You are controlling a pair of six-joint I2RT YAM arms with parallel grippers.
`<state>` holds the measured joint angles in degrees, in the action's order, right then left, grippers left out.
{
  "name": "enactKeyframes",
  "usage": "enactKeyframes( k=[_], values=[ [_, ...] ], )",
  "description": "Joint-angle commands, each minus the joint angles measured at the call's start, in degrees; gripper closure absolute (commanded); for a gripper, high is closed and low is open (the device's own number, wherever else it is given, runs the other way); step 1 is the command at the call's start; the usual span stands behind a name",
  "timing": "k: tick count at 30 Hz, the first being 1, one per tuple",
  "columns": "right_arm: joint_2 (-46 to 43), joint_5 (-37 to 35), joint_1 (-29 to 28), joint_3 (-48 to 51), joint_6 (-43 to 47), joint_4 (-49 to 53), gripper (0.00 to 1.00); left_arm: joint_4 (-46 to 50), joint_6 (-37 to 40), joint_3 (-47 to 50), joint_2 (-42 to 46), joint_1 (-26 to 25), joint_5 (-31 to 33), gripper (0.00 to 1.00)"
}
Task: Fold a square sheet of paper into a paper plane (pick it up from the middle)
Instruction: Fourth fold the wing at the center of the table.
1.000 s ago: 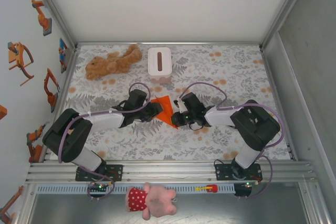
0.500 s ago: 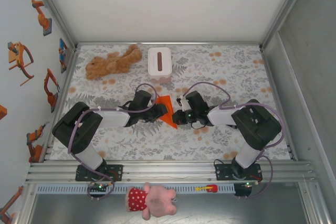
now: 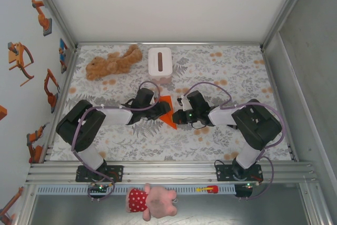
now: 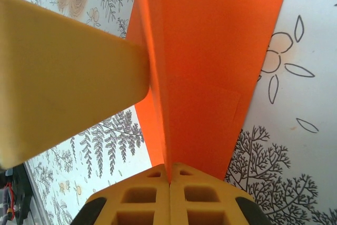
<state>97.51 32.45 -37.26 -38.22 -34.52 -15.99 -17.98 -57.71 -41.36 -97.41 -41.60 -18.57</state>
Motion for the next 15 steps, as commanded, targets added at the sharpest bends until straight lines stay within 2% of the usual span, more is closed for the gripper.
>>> enactKeyframes(
  k=[1, 6, 15],
  values=[
    [1.2, 1.6, 0.4, 0.3, -0.1, -1.1, 0.99, 1.1, 1.8, -1.6, -1.1, -0.1, 0.5, 0.49],
    [1.6, 1.2, 0.5, 0.1, 0.0, -0.3, 0.95, 6.7, 1.0, -3.5, -2.2, -0.1, 3.0, 0.49],
    [-5.1, -3.3, 0.6, 2.4, 0.0, 0.6, 0.70, 19.6, -1.3, -6.5, -3.8, -0.1, 7.6, 0.50]
  ],
)
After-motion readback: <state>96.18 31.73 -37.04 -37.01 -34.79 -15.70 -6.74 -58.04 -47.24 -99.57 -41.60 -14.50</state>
